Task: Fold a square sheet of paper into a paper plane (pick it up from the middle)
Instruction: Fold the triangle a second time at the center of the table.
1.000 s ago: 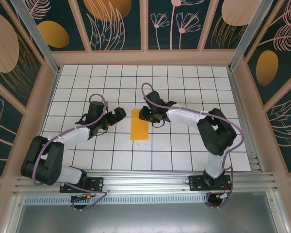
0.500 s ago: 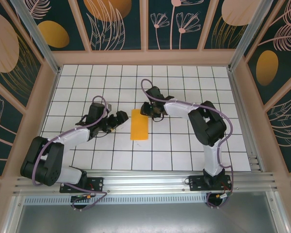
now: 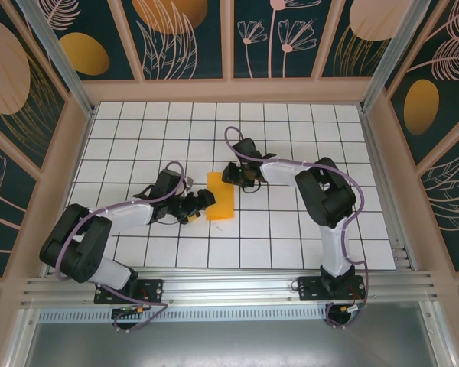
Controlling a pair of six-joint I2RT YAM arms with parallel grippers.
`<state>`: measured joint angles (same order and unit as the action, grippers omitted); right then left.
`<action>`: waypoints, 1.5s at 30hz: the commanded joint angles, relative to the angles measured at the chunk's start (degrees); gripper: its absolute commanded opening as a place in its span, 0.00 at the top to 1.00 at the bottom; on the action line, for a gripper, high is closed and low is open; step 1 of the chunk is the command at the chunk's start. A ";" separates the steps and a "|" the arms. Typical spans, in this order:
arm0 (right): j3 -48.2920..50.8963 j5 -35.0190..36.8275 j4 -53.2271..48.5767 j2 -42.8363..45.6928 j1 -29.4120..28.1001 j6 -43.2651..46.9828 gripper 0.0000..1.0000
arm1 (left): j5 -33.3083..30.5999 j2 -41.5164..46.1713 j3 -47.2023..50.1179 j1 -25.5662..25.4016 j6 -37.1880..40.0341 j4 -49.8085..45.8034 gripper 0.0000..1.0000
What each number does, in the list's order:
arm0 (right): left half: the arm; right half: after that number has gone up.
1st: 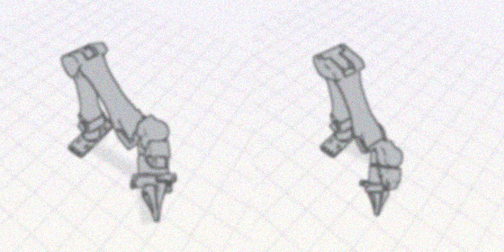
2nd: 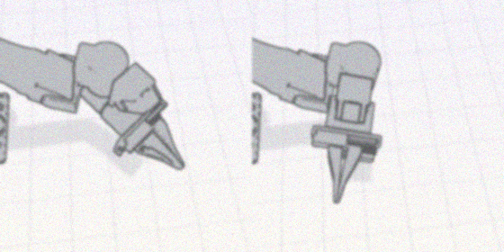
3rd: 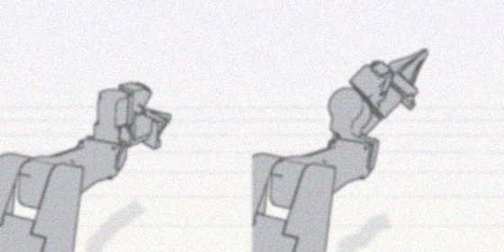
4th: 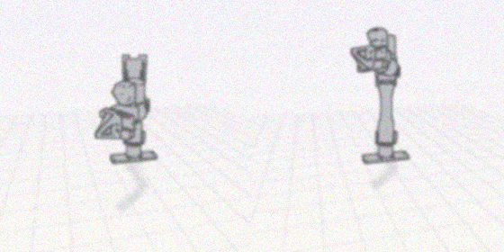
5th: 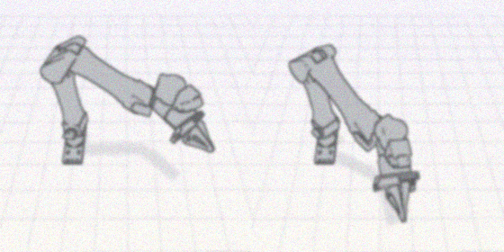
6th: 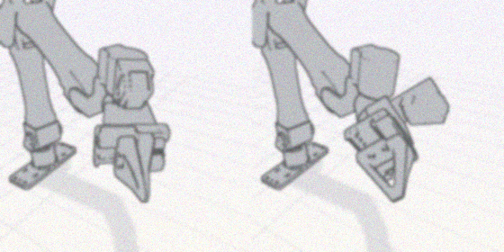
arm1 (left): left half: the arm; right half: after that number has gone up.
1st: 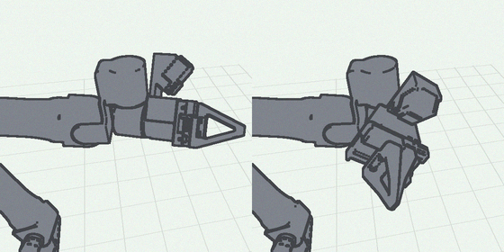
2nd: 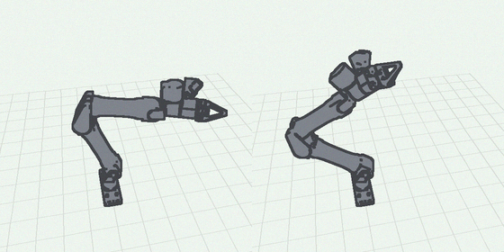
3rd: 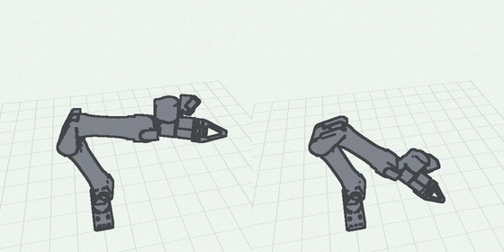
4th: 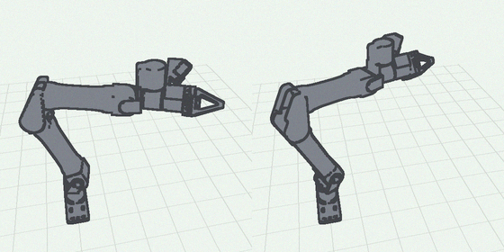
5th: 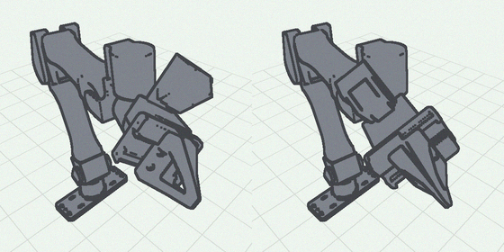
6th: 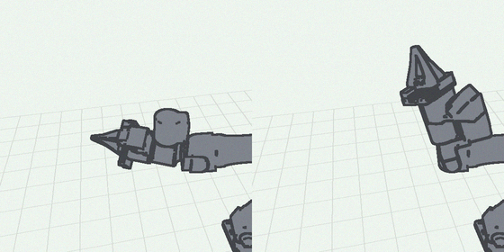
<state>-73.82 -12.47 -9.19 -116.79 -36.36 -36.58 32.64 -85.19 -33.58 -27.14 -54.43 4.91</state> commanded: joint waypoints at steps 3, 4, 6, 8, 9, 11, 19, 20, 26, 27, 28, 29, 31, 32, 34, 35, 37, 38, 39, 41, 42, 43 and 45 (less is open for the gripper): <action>2.71 0.49 0.09 -1.99 0.50 -0.93 0.65 | 3.43 -0.53 -0.44 -0.33 -3.32 2.75 0.20; 2.83 0.52 0.21 -2.12 0.54 -0.95 0.65 | 3.88 -0.64 -0.35 -0.38 -3.87 3.97 0.24; 2.89 0.56 0.17 -1.91 0.55 -0.87 0.66 | 4.49 -1.17 -0.24 -0.37 -4.67 5.42 0.29; 3.15 0.60 0.20 -1.73 0.52 -0.86 0.65 | 5.16 -1.83 0.01 -0.37 -5.33 6.88 0.31; 3.16 0.60 0.22 -1.53 0.51 -0.78 0.66 | 5.23 -2.03 -0.06 -0.34 -5.47 7.10 0.32; 3.20 0.56 0.29 -1.43 0.50 -0.77 0.66 | 5.41 -2.22 -0.01 -0.42 -5.43 7.51 0.35; 3.16 0.21 0.40 -1.00 0.58 -0.74 0.66 | 5.82 -1.56 0.27 -0.37 -6.08 9.16 0.48; 3.25 0.15 0.36 -1.04 0.59 -0.70 0.67 | 6.15 -1.39 0.19 -0.37 -6.42 9.76 0.53; 3.62 -0.27 0.61 -1.39 0.62 -0.77 0.69 | 7.93 -1.06 -0.49 -0.41 -8.07 13.64 0.60; 3.64 -0.27 0.59 -1.49 0.58 -0.75 0.69 | 8.20 -1.36 -0.76 -0.37 -8.35 14.36 0.60; 3.53 -0.27 0.57 -1.54 0.62 -0.76 0.69 | 8.68 -1.78 -0.95 -0.38 -8.85 15.70 0.60; 3.60 -0.27 0.56 -1.65 0.60 -0.78 0.69 | 9.07 -2.03 -1.25 -0.43 -9.44 16.88 0.61; 3.51 -0.36 0.42 -1.75 0.59 -0.80 0.69 | 9.40 -2.53 -2.10 -0.46 -9.82 17.97 0.61; 3.59 -0.36 0.40 -1.76 0.59 -0.86 0.69 | 9.28 -2.82 -2.56 -0.46 -9.72 18.03 0.60; 3.74 -0.45 0.58 -1.72 0.60 -0.86 0.69 | 9.16 -3.67 -3.45 -0.46 -9.48 18.11 0.60; 3.69 -0.58 0.57 -1.74 0.59 -0.86 0.69 | 9.11 -4.30 -3.82 -0.46 -9.39 18.36 0.59; 3.70 -1.04 0.75 -1.65 0.59 -0.87 0.69 | 8.83 -5.85 -4.61 -0.46 -8.96 18.52 0.57; 3.75 -1.36 0.84 -1.51 0.59 -0.94 0.69 | 8.69 -6.69 -5.07 -0.46 -8.68 18.72 0.57; 3.82 -1.64 0.97 -1.42 0.63 -0.95 0.70 | 8.53 -7.42 -5.46 -0.46 -8.59 18.75 0.57; 4.17 -2.48 1.48 -0.75 0.59 -0.86 0.69 | 8.45 -8.68 -5.95 -0.55 -8.51 19.77 0.56; 4.43 -2.91 1.75 -0.28 0.72 -0.86 0.69 | 8.14 -9.08 -6.20 -0.55 -8.37 19.79 0.56; 4.56 -3.61 2.07 0.18 0.91 -0.86 0.69 | 7.85 -9.56 -6.39 -0.55 -7.87 19.83 0.55; 5.12 -5.50 3.18 1.48 1.34 -0.73 0.69 | 7.41 -10.53 -6.68 -0.55 -7.13 19.62 0.55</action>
<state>-71.11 -15.53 -4.64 -116.18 -35.40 -36.77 40.40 -94.39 -38.72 -27.40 -63.11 22.68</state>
